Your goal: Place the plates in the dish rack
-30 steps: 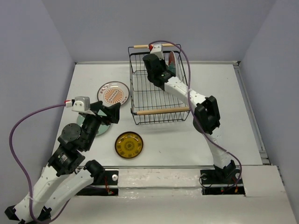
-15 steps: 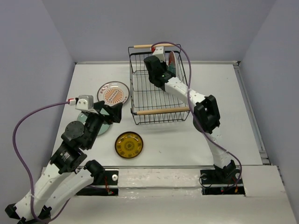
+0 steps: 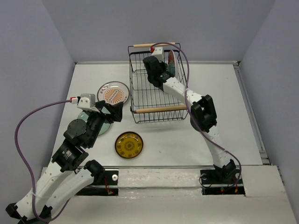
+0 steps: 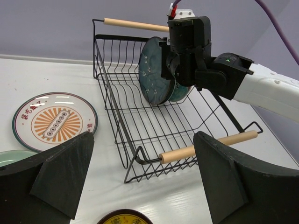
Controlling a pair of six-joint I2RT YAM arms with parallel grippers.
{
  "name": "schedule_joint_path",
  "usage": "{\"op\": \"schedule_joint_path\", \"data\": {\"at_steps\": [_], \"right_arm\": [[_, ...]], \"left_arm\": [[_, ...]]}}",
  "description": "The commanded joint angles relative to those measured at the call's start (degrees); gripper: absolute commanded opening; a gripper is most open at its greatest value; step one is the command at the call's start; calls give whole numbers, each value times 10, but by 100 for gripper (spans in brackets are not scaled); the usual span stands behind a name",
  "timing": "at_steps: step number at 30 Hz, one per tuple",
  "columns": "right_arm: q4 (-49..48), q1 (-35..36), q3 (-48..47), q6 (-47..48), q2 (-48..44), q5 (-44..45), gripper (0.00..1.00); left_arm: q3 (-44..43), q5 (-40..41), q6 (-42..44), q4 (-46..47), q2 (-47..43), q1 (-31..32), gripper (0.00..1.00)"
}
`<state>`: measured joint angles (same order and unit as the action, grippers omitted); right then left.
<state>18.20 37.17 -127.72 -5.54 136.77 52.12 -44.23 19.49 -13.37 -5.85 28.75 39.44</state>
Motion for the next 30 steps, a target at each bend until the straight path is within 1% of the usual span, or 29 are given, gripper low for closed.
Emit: {"op": "schedule_joint_path", "data": {"at_steps": [1,2,3,4,5,6,7,8,9,11,13,16,17,18,19,20,22,23,24,25,26,27,28,29,30], "right_arm": [[-78,-7,-25,-10,-10,21,32],[-79,-7,-19,-12,-16,18,42],[-83,-7,-5,-12,-29,16,47],[-84,-7,3,-13,-37,14,50],[-85,-7,11,-14,-45,5,58],[-86,-7,19,-15,-54,-1,61],[-87,-7,38,-18,-73,-19,67],[-87,-7,46,-19,-83,-19,67],[-85,-7,55,-21,-93,-41,74],[-86,-7,82,-24,-126,-81,78],[-86,-7,99,-21,-159,-105,82],[-84,-2,138,-25,-199,-167,87],[-83,-2,150,-37,-230,-190,88],[-84,-2,179,-43,-247,-238,89],[-84,4,194,-49,-264,-258,89],[-84,4,210,-61,-298,-298,89],[-102,12,271,-74,-337,-341,89],[-120,25,319,-84,-379,-367,88],[-131,33,319,-90,-399,-380,88],[-140,40,368,-96,-419,-394,87],[-146,57,390,-108,-438,-419,83],[-157,69,414,-113,-476,-431,80],[-161,81,462,-126,-496,-438,76],[-164,113,487,-133,-514,-445,71],[-173,132,515,-143,-534,-442,67]], "left_arm": [[5,-2,0,25,7,-8,99],[4,-2,0,24,8,-9,99],[4,-4,0,24,10,-9,99],[4,-4,-1,24,11,-10,99],[3,-5,-1,24,15,-11,99],[3,-7,-3,24,17,-13,99],[3,-9,-3,24,21,-14,99],[3,-9,-3,24,21,-15,99],[2,-10,-3,23,25,-16,99],[2,-12,-4,23,31,-21,99],[2,-15,-5,22,35,-24,99],[0,-20,-8,22,45,-34,99],[0,-22,-9,22,49,-37,99],[0,-24,-10,22,53,-39,99],[-1,-30,-11,22,54,-45,99],[-1,-33,-11,22,59,-47,99],[-1,-38,-14,22,61,-52,99],[-1,-40,-15,23,63,-58,99],[-1,-43,-15,22,63,-60,99],[-1,-45,-16,23,64,-62,99],[-1,-45,-16,24,63,-67,99],[-1,-45,-16,24,62,-68,99],[-1,-45,-16,25,61,-70,99],[-1,-44,-15,25,59,-72,99],[0,-42,-15,25,56,-72,99]]}}
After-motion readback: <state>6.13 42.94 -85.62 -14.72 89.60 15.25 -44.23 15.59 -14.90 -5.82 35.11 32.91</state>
